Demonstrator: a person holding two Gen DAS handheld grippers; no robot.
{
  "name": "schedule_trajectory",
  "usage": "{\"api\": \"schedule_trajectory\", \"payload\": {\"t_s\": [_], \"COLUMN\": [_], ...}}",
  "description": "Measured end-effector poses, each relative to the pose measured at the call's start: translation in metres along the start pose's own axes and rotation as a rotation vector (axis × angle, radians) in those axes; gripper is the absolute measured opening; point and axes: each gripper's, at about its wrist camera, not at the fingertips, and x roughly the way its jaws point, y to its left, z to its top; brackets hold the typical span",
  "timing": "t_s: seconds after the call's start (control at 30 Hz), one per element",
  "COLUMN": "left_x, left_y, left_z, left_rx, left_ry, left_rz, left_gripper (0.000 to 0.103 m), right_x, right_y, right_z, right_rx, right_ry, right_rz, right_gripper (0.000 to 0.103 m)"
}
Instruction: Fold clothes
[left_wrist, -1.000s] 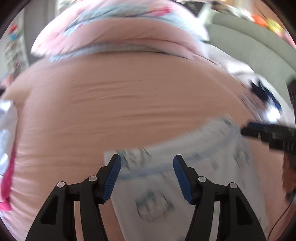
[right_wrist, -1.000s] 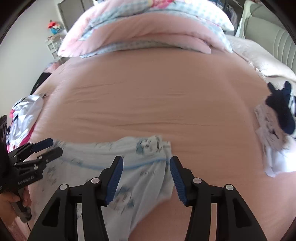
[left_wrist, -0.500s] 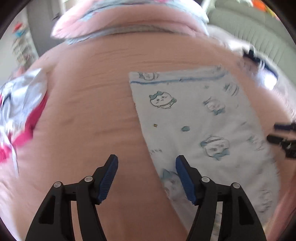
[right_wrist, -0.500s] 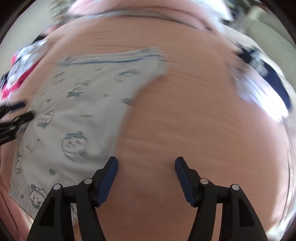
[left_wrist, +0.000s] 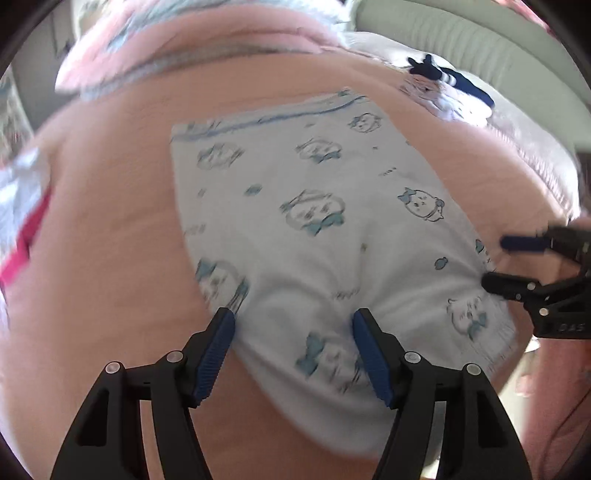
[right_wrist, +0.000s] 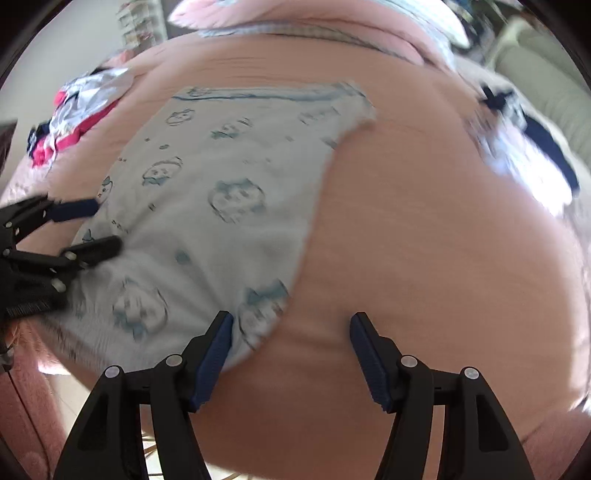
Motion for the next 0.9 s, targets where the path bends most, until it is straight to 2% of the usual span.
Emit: {"api": "schedule_trajectory", "payload": {"t_s": [0.03,0.1,0.23,0.3,0.37,0.4,0.53,0.63,0.7,0.8,0.87,0.9], "left_x": [-0.003,-0.015,-0.036,-0.035,-0.018,-0.014,-0.033,-0.043,-0.047,-0.044,-0.032,-0.029], "left_y": [0.004,0.008,-0.006,-0.016,-0.023,-0.025,-0.004,0.004,0.009,0.009,0.005,0.0], "left_z": [0.0,0.0,-0.007,-0.013,-0.023,-0.024,-0.031,-0.029,-0.029,-0.03,-0.03,-0.032], "left_rx": [-0.011,-0.048,-0.081,-0.035,0.002,0.007,-0.066,-0.087,-0.125,-0.165,-0.143,-0.111], "left_ry": [0.02,-0.001,-0.082,-0.059,0.028,0.054,0.1,0.075,0.026,-0.01,0.018,0.04], "left_rz": [0.018,0.045,-0.029,-0.007,0.057,0.063,0.027,0.047,0.025,-0.003,0.002,0.03], "left_gripper": [0.067,0.066,0.066,0.066,0.067,0.067,0.068,0.068,0.067,0.067,0.068,0.068], "right_x": [-0.001,-0.004,-0.009,-0.005,0.009,0.014,0.002,-0.01,-0.018,-0.036,-0.034,-0.031], "right_y": [0.001,0.003,0.016,0.032,0.048,0.052,0.043,0.037,0.035,0.027,0.032,0.036], "right_z": [-0.004,-0.012,-0.022,-0.019,-0.024,-0.03,-0.047,-0.061,-0.062,-0.048,-0.036,-0.032], "right_rx": [0.005,0.014,-0.003,-0.063,-0.105,-0.111,-0.035,0.008,0.021,0.073,0.05,0.026], "right_ry": [0.0,0.0,-0.024,-0.025,0.029,0.055,0.053,0.067,0.039,-0.094,-0.119,-0.118], "right_rz": [-0.001,-0.004,0.015,0.016,-0.02,-0.034,0.0,0.021,0.044,0.105,0.083,0.063], "right_gripper": [0.064,0.064,0.064,0.064,0.064,0.064,0.064,0.064,0.064,0.064,0.064,0.064]}}
